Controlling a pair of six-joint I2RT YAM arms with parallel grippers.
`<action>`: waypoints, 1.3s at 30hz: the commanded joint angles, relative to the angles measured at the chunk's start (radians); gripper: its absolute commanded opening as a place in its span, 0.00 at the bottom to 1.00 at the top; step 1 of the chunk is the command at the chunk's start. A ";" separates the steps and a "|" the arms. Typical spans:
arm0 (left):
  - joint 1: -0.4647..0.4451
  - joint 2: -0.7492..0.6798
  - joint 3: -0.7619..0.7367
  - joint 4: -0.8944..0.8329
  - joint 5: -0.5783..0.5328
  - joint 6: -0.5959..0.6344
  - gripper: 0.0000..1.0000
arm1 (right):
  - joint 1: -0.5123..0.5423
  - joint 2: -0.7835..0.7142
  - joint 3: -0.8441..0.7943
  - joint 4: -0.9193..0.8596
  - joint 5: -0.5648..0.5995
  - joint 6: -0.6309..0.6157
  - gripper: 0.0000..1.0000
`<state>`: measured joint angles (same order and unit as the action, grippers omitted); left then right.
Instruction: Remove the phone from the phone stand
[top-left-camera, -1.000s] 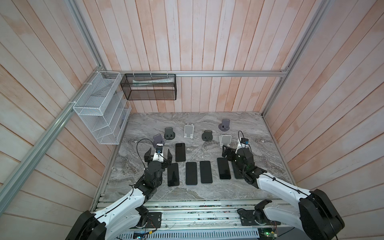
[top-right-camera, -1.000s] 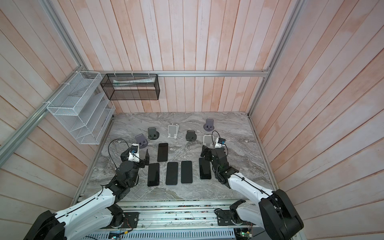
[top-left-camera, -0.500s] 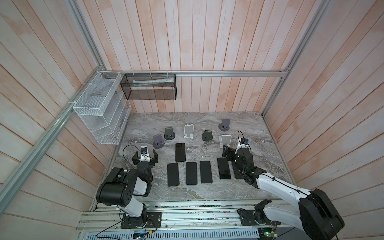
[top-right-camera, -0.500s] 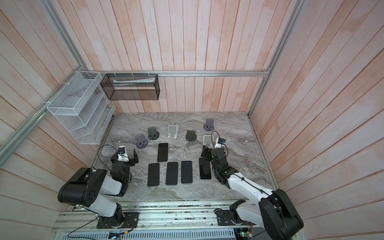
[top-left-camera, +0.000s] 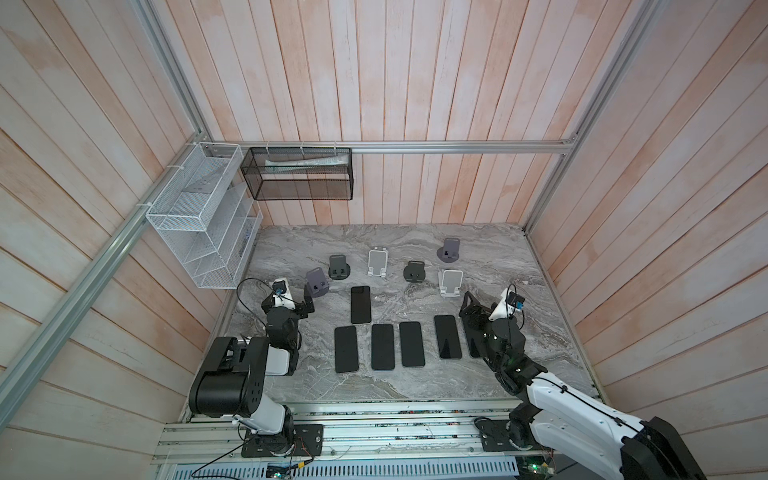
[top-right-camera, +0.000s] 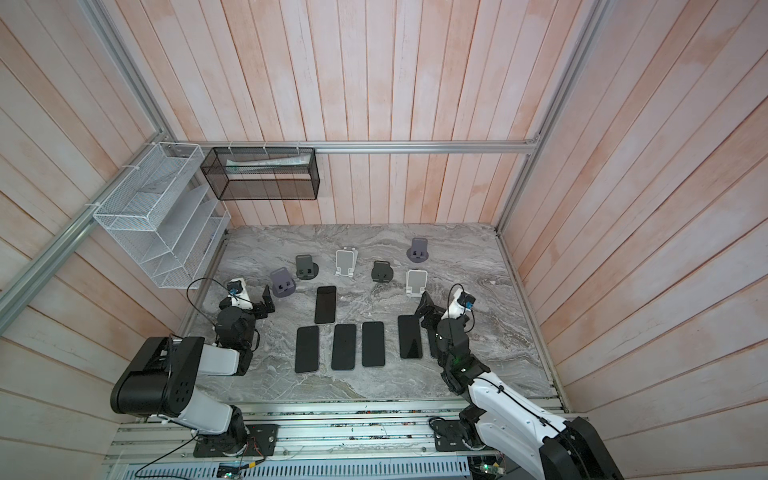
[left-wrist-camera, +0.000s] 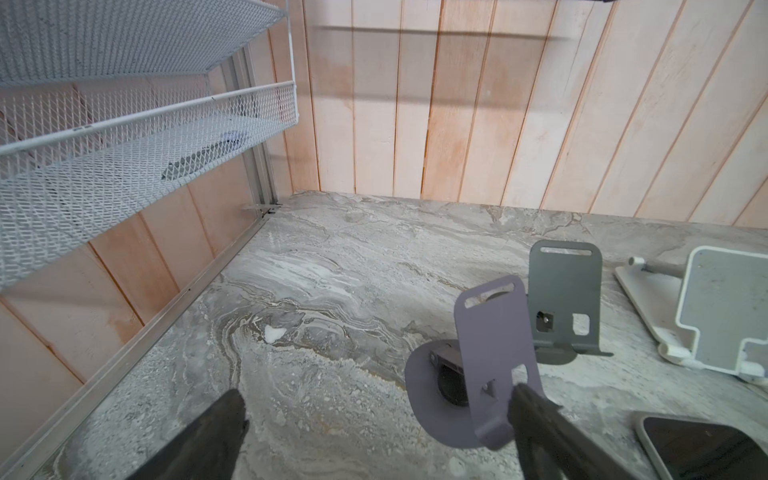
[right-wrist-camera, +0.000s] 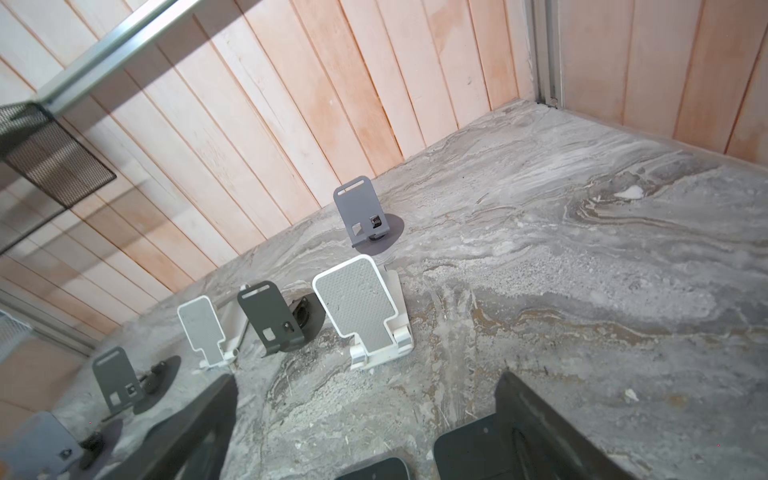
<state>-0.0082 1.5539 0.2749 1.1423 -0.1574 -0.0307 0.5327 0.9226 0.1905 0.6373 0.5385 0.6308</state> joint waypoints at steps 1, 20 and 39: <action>0.003 -0.012 0.004 -0.015 0.018 -0.011 1.00 | -0.001 0.052 -0.073 0.197 0.137 0.111 0.98; 0.003 -0.012 0.004 -0.015 0.019 -0.011 1.00 | -0.237 -0.144 -0.122 0.334 -0.193 -0.837 0.98; 0.003 -0.012 0.004 -0.015 0.017 -0.010 1.00 | -0.525 0.618 -0.075 0.843 -0.459 -0.628 0.98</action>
<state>-0.0082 1.5539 0.2749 1.1358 -0.1528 -0.0353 0.0402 1.4448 0.1116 1.2873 0.0654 -0.0620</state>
